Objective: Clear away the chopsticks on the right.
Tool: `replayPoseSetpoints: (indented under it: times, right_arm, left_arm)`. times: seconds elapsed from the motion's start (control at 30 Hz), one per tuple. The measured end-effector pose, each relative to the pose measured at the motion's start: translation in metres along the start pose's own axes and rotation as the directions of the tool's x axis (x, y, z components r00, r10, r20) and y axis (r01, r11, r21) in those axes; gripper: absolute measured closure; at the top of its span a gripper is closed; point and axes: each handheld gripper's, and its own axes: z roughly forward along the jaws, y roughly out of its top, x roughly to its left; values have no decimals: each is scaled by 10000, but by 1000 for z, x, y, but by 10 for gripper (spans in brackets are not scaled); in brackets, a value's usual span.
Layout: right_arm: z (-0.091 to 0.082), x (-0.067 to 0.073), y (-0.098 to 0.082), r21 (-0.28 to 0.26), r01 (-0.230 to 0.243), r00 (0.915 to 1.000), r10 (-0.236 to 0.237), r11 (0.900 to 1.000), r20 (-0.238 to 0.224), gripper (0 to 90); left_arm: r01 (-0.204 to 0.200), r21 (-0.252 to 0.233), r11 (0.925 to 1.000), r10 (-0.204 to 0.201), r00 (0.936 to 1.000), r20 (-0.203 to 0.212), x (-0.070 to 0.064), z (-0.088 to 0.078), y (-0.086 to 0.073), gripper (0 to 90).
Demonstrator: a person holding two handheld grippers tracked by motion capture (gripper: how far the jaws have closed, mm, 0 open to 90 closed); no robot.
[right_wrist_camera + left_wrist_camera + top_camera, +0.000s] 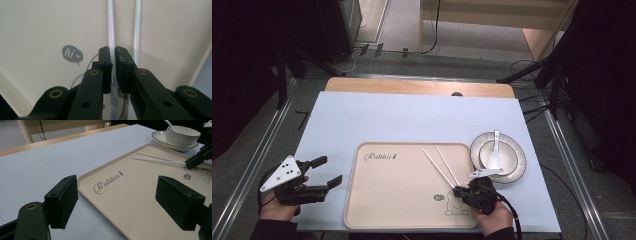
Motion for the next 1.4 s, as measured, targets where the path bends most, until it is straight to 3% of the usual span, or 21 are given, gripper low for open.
replayPoseSetpoints:
  times: [0.2, 0.33, 0.53, 0.67, 0.8, 1.03, 1.2, 1.4]
  right_arm:
    - [-2, 0, -3, -47, 95, 9998, -94, 9999, 192, 839]
    - [-6, -3, -6, -48, -108, 9997, 109, 9999, 198, 822]
    - [-7, -1, -8, -73, 80, 9995, -78, 9999, 293, 815]
    - [-8, -3, -6, -24, -60, 10000, 60, 10000, -75, 735]
    - [-12, -4, -3, -249, 37, 10000, -38, 9997, -54, 652]
    - [-24, -12, 4, -1057, 600, 9976, -634, 9926, -294, 496]
    - [-26, -15, 15, -1117, 983, 9918, -1066, 9889, -710, 409]
    - [-31, -24, 34, -1403, 1830, 9759, -1971, 9730, -940, 361]
  left_arm:
    - [-15, 17, 10000, 15, 10000, -32, 0, 0, 0, 189]
    - [-13, -3, 10000, 13, 10000, -78, 0, -1, 0, 189]
    - [14, -3, 10000, -14, 10000, -81, 0, -2, -1, 189]
    - [83, 103, 9999, -82, 9999, -95, 1, -2, -1, 190]
    - [92, 167, 9998, -91, 9999, -97, 1, -1, -2, 191]
    - [108, 187, 9998, -107, 9999, -55, 1, 0, -2, 191]
    - [100, 191, 9998, -100, 9999, -25, 1, 0, -2, 191]
    - [63, 228, 9997, -63, 10000, -4, 1, 0, -2, 191]
